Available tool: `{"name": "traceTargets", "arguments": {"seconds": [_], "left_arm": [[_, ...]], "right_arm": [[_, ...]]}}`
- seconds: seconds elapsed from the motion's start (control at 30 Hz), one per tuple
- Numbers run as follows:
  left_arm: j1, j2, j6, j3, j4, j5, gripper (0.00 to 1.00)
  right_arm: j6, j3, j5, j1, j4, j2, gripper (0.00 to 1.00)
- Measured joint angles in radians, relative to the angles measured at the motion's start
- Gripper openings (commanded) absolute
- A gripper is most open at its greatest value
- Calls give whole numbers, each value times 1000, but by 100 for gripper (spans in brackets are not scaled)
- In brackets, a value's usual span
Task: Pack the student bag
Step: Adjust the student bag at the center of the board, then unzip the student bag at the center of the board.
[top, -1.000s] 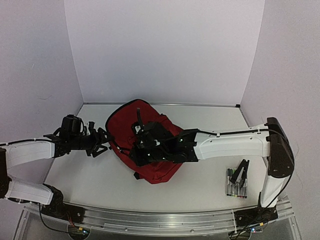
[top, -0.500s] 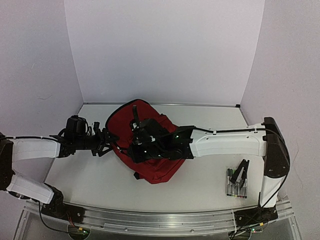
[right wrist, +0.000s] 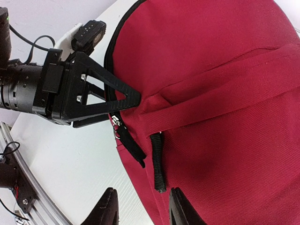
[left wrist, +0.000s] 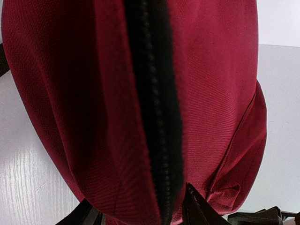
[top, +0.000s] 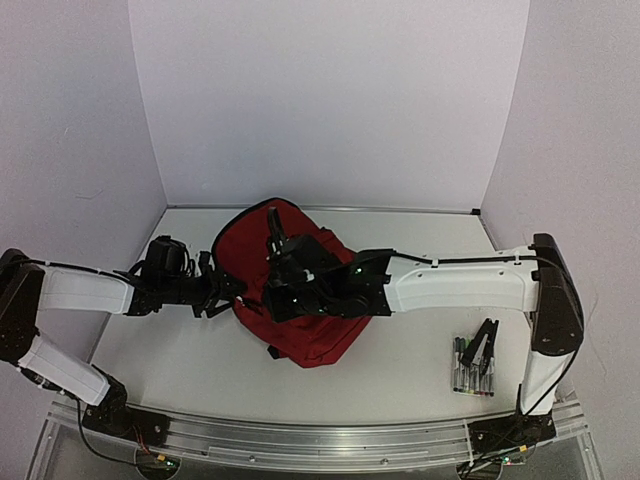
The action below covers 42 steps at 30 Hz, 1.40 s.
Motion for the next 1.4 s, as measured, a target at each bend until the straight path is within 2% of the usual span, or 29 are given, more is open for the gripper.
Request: {"name": "traceTargets", "arguments": {"seconds": [0.17,0.47,0.67,0.77,0.9,1.2,1.4], "left_arm": [[-9,17,-1,10,13,-4,41],[-15,19,-9,13,23,-5,20],[-15,22,-14,26,23,-3,11],[-16,23,-15,27,23,-3,8],[-17,22,-14,27,23,-8,2],[-24,-33,14,27,-38,-52,0],[-26,-58,32,27,-66,-57,0]], "right_arm": [[-8,-3,28,-1,-2,2,32],[-35,12,56,-8,-3,66,24],[-52,48,66,-12,-10,108,12],[-53,67,76,-13,-10,115,1],[-50,72,100,-12,-8,116,0],[-47,70,247,-18,-9,107,0],[-48,41,310,-65,-5,72,0]]}}
